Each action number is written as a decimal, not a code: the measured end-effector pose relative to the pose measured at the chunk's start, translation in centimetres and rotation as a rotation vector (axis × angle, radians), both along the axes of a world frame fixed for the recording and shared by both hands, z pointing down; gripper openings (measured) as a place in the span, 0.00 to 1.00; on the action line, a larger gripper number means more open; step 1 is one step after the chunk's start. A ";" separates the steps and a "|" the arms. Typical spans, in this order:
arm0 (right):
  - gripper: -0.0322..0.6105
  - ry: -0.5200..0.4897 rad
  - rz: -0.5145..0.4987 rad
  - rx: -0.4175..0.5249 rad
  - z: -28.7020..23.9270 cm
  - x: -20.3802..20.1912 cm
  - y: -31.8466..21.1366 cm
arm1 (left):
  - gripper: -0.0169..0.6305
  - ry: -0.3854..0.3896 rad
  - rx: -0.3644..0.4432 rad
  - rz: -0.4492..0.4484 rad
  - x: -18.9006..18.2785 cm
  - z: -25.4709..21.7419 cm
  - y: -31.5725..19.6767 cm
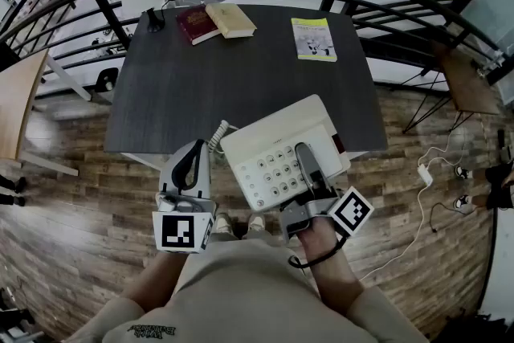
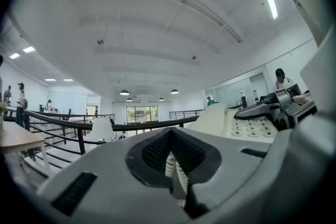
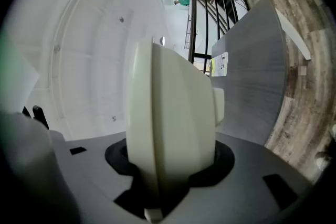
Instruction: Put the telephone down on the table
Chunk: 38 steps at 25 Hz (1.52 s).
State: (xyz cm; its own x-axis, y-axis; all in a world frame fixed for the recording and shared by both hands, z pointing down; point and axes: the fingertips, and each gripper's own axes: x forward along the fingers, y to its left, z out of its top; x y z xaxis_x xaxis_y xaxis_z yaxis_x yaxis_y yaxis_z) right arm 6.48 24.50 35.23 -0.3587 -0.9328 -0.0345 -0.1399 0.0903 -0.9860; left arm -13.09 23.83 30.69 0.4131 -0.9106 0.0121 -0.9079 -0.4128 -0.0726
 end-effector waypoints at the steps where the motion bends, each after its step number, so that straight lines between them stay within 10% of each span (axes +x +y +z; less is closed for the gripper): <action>1: 0.38 0.004 -0.006 0.003 0.0 -0.1 -0.2 | 0.03 0.002 0.000 -0.006 0.0 0.1 0.0; 38: 0.38 -0.073 -0.016 -0.065 2.9 5.0 -5.2 | 0.03 0.029 -0.038 -0.082 3.6 1.8 -3.9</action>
State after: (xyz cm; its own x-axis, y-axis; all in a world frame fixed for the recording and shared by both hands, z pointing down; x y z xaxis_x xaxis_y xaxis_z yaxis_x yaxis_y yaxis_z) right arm 11.53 19.34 38.16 -0.3719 -0.9283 -0.0007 -0.0662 0.0273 -0.9974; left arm -9.49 19.97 32.52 0.3382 -0.9404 0.0364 -0.9401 -0.3393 -0.0319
